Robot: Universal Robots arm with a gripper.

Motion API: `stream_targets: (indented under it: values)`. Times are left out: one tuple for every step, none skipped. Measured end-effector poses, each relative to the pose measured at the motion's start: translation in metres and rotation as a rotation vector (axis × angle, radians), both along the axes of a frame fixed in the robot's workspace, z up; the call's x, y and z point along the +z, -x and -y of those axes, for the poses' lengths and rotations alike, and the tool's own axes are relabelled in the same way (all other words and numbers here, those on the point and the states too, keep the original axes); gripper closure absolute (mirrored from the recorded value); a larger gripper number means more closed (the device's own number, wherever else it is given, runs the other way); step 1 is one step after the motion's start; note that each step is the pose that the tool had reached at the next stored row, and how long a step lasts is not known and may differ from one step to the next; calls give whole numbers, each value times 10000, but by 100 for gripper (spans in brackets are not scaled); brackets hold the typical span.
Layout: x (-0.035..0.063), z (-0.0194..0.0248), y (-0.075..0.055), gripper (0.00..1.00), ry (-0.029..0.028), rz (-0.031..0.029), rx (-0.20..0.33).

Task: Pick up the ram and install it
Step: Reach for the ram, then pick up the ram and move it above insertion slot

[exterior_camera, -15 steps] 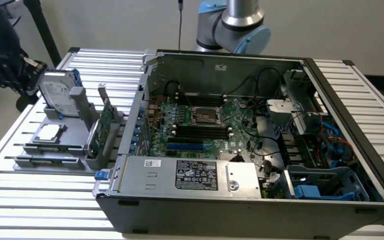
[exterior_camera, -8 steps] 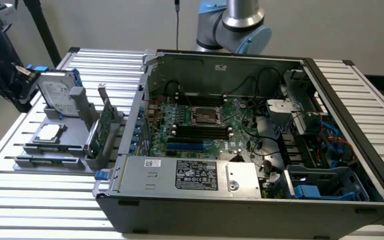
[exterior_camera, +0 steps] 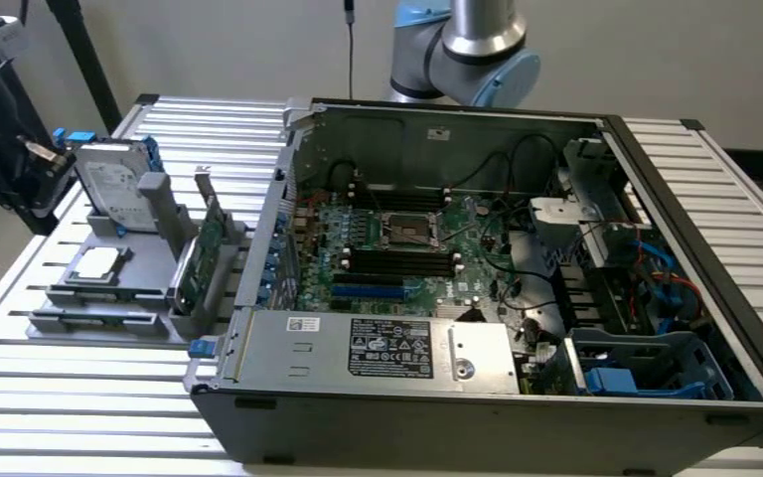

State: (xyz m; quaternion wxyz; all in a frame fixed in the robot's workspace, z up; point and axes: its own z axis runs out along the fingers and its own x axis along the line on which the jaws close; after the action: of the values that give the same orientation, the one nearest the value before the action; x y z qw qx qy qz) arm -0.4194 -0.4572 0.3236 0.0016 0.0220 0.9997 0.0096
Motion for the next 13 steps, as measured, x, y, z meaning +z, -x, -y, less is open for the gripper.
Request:
stream_targets:
  values:
    - [-4,4,-4,89,-1,-2,53]
    - [-7,8,-9,89,0,-5,108]
    - [-12,11,-14,89,0,-7,164]
    - [-16,14,-20,89,0,-8,216]
    - [-20,19,-26,89,-1,-10,258]
    - [-24,25,-32,89,-1,-10,293]
    - [-26,33,-34,89,-2,-10,312]
    - [-27,38,-36,89,-1,-13,321]
    - [-26,40,-36,89,-1,-16,321]
    - [-26,40,-36,89,-1,-15,321]
    - [-26,40,-36,89,-1,-15,321]
    - [-27,41,-37,89,-1,-15,322]
    - [-26,41,-37,89,-1,-15,321]
